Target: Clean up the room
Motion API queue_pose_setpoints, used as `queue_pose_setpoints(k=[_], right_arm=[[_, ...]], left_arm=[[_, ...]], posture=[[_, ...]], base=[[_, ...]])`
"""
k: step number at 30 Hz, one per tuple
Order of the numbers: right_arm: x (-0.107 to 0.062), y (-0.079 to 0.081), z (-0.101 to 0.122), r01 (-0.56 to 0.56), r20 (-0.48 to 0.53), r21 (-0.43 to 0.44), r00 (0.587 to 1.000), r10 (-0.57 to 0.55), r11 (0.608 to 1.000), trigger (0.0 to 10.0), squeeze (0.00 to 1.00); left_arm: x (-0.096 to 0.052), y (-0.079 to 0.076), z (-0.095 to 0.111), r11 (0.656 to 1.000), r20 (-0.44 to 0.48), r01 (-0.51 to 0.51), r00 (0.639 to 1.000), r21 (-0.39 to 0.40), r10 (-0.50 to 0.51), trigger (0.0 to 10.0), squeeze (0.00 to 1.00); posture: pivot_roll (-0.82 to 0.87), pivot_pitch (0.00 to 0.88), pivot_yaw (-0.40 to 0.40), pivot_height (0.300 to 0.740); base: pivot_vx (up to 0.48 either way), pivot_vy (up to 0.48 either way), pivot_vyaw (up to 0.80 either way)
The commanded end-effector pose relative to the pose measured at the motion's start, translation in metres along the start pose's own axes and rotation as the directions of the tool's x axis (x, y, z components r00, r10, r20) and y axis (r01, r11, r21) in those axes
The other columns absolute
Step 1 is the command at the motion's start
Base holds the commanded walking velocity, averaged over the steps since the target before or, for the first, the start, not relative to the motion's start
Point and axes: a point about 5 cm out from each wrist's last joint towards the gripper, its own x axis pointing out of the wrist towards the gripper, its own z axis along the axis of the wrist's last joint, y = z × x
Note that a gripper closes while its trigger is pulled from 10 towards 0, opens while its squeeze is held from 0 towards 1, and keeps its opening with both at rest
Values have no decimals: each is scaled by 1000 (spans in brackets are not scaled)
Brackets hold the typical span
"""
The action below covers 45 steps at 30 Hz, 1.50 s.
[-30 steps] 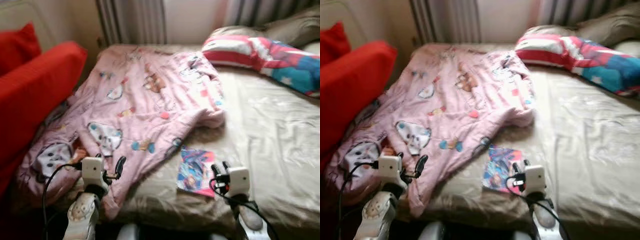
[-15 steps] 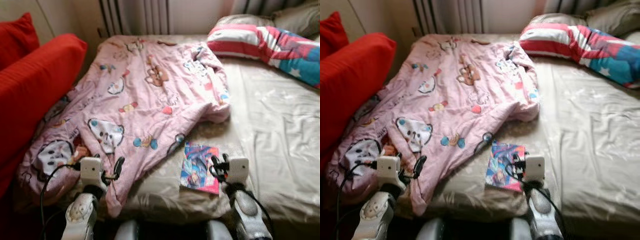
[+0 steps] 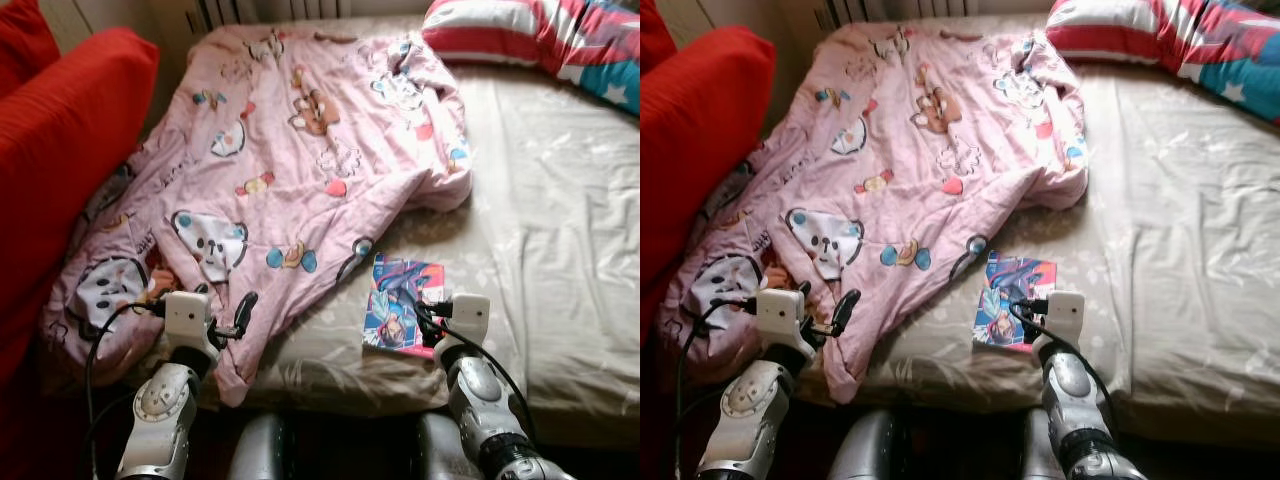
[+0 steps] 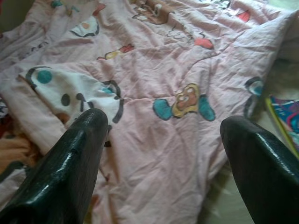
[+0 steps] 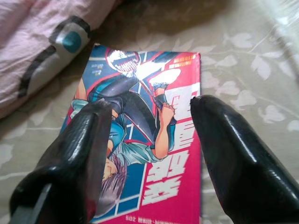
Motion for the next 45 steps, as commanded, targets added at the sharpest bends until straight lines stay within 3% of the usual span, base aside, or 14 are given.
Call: queue_pose_setpoints(k=[1,8,24,45], right_arm=[[-4,3,-11,11,-45,18,999,-10,1000,10000,0],[-3,5,-15,38,-78,63,996,-33,997,10000,0],[-11,-18,-18,126,-25,95,992,-124,987,10000,0],[-16,-17,-29,83,-74,113,994,-75,990,10000,0]], left_arm=[[-9,10,-4,1000,-30,-28,999,1,28,10000,0],[-14,17,4,999,-27,-48,998,12,49,10000,0],[-16,14,3,998,-41,-67,997,2,67,10000,0],[-16,21,6,997,-43,-80,996,19,80,10000,0]], posture=[[97,315,132,618],[108,343,134,618],[78,361,108,618],[96,370,126,618]], base=[[0,0,0],[0,0,0],[0,0,0],[0,0,0]])
